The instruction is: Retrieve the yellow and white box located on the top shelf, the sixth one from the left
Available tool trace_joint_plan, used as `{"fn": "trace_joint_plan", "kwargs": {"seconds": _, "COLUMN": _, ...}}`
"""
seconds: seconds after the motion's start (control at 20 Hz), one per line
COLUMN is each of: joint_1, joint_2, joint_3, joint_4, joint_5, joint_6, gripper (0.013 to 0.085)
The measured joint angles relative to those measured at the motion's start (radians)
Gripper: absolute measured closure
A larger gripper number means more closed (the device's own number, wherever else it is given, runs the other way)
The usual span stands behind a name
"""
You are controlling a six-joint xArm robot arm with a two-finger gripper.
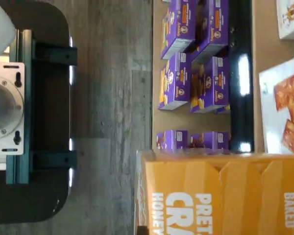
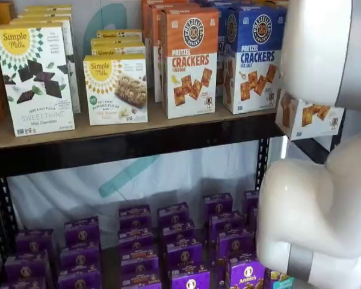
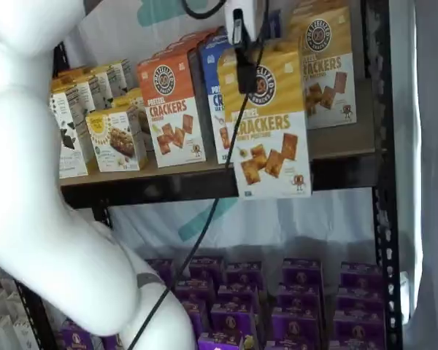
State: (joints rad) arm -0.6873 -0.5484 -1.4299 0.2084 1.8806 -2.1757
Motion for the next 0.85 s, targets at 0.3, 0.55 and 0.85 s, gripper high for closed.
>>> {"fn": "trace_joint_plan", "kwargs": {"seconds": 0.3, "joint_1": 0.05, "joint_2": -0.047, "joint_3": 0.052, "joint_4": -0.011, "joint_5": 0.004, "joint_6": 0.046, "gripper": 0.037}}
{"fn": "trace_joint_plan", "kwargs": {"seconds": 0.55, "joint_1": 0.078, "joint_2": -0.072, "joint_3": 0.085, "joint_4": -0.02, "joint_5": -0.001, "joint_6": 0.07, "gripper": 0.037}}
{"fn": "trace_joint_plan", "kwargs": {"seconds": 0.85, "joint_1": 0.098, "joint_2": -0.093, "joint_3": 0.115, "joint_4": -0.023, "joint_5": -0.011, "joint_6": 0.088, "gripper": 0.037}}
